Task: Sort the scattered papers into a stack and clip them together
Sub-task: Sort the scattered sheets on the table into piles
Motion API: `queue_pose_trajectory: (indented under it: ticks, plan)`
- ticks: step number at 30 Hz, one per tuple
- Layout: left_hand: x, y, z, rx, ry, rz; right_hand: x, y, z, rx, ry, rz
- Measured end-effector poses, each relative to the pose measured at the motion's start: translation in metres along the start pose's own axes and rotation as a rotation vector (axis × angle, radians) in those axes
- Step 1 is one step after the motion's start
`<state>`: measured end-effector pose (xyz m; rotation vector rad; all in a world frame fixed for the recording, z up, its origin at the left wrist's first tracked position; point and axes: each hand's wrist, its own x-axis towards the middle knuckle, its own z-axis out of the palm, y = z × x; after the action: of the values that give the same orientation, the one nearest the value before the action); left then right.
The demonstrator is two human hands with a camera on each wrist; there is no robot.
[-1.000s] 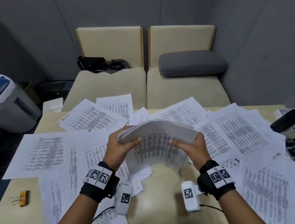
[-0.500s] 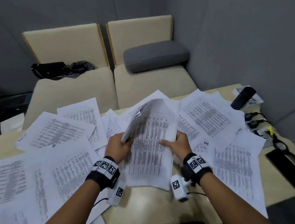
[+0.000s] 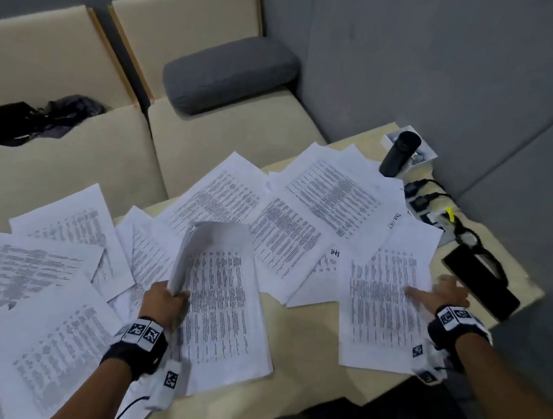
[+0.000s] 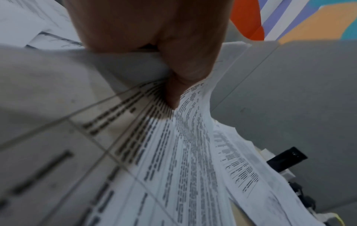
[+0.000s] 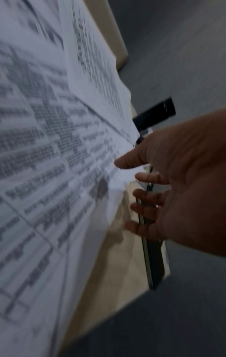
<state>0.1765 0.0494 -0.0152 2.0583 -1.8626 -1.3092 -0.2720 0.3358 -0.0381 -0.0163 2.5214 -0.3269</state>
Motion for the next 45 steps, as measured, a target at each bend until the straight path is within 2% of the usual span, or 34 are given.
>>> queue_pose_trajectory:
  ticks: [4, 10, 14, 17, 20, 24, 31, 33, 35, 38, 43, 45]
  plan:
    - [-0.001, -0.013, 0.016, 0.122, -0.039, -0.015, -0.035, -0.015, 0.027, 0.036, 0.037, -0.131]
    - [-0.002, -0.021, 0.019, 0.136, -0.045, -0.062, -0.070, -0.029, 0.060, 0.213, 0.061, -0.137]
    - [0.005, -0.028, 0.011, 0.132, -0.045, -0.092, -0.076, -0.029, 0.040, 0.181, 0.126, -0.108]
    - [0.023, -0.047, 0.012, 0.144, -0.074, -0.096, -0.076, -0.025, 0.018, 0.013, 0.256, -0.188]
    - [0.052, -0.079, 0.023, 0.129, -0.077, -0.097, -0.075, -0.029, -0.003, -0.014, 0.398, -0.245]
    - [0.044, -0.062, 0.022, 0.137, -0.060, -0.093, -0.081, -0.049, -0.033, 0.168, 0.559, -0.257]
    - [0.028, -0.030, 0.014, 0.129, -0.078, -0.083, -0.103, -0.116, -0.076, 0.495, 0.739, -0.283]
    - [0.027, -0.028, 0.015, 0.116, -0.091, -0.085, -0.105, -0.136, -0.085, 0.538, 0.731, -0.312]
    - [0.027, -0.028, 0.015, 0.102, -0.101, -0.082, -0.103, -0.158, -0.087, 0.545, 0.662, -0.380]
    - [0.028, -0.027, 0.013, 0.089, -0.111, -0.092, -0.099, -0.194, -0.083, 0.447, 0.543, -0.493]
    - [0.029, -0.028, 0.012, 0.055, -0.132, -0.117, -0.069, -0.248, -0.085, 0.330, 0.490, -0.619]
    - [0.028, -0.029, 0.012, 0.040, -0.141, -0.114, -0.050, -0.270, -0.087, 0.286, 0.412, -0.664]
